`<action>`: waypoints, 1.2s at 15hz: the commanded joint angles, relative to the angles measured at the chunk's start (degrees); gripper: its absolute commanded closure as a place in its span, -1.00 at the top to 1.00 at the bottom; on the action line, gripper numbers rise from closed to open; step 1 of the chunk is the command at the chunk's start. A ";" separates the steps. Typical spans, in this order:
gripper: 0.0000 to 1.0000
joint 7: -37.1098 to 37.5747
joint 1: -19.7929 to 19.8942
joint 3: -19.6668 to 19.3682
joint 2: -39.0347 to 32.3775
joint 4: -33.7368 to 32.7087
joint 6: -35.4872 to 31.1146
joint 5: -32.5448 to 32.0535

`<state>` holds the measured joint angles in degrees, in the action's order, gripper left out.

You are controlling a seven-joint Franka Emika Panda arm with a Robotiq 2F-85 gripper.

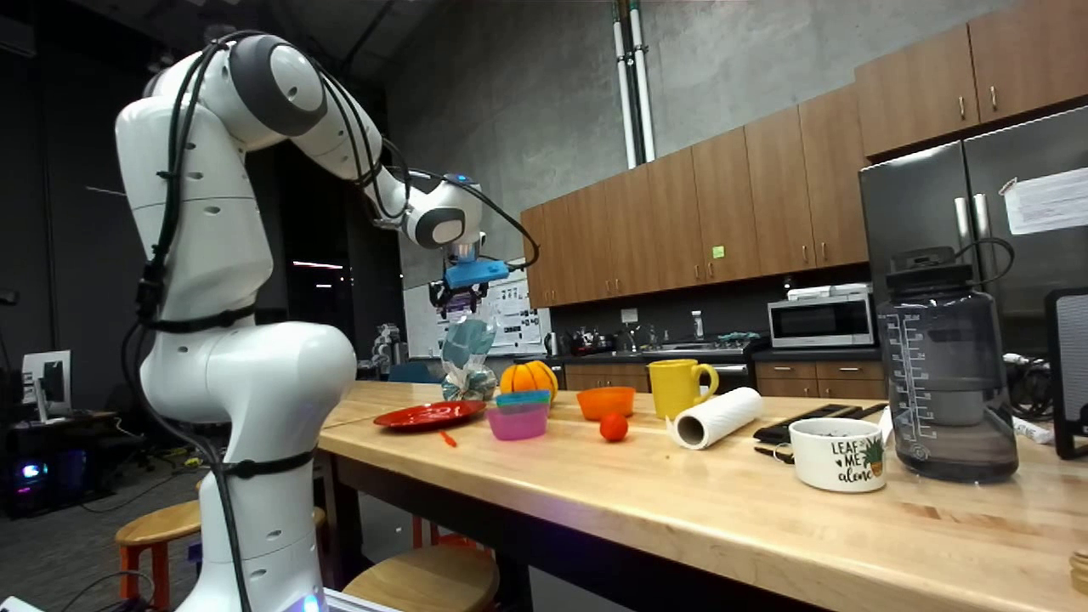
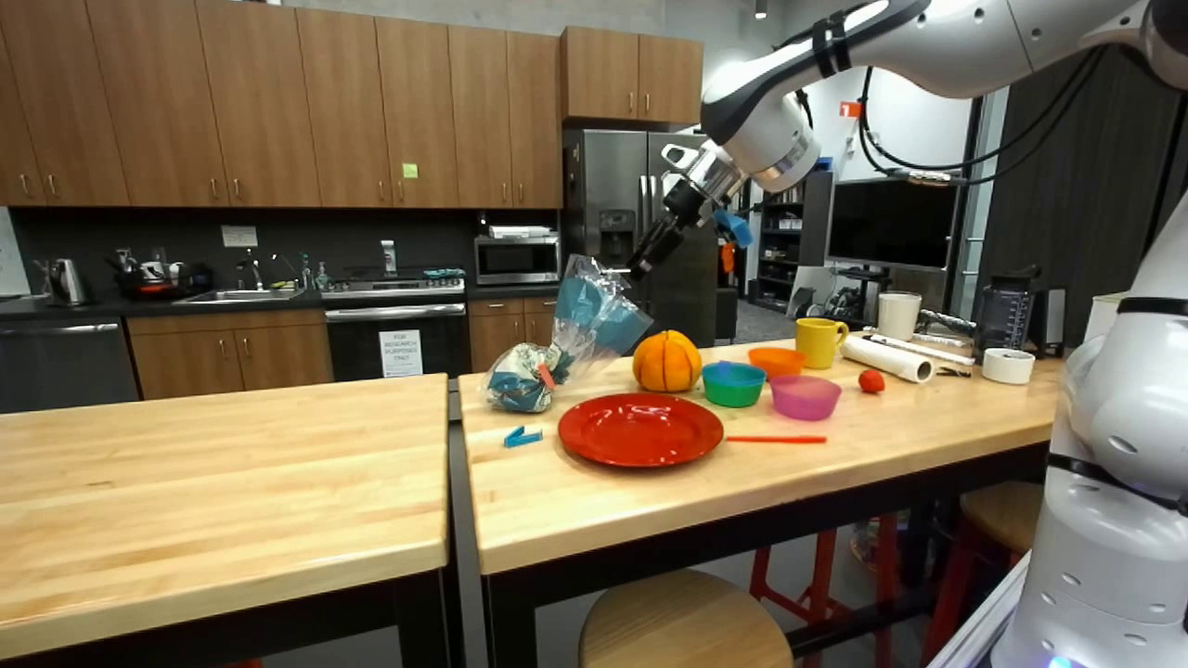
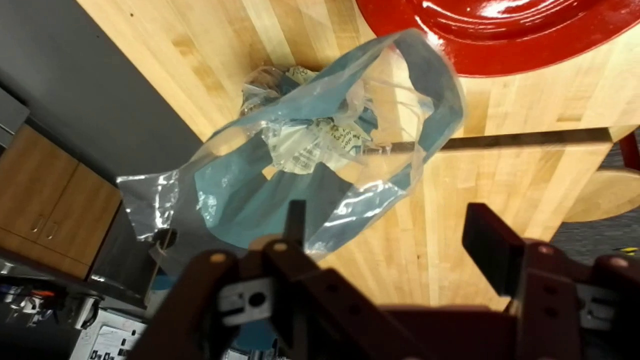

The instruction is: Shift the plastic to the right

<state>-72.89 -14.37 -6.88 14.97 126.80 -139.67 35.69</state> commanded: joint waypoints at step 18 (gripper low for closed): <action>-0.99 -3.14 7.48 5.62 -8.51 -4.54 10.27 4.24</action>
<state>-77.06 -8.88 -2.22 6.13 122.86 -131.32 41.60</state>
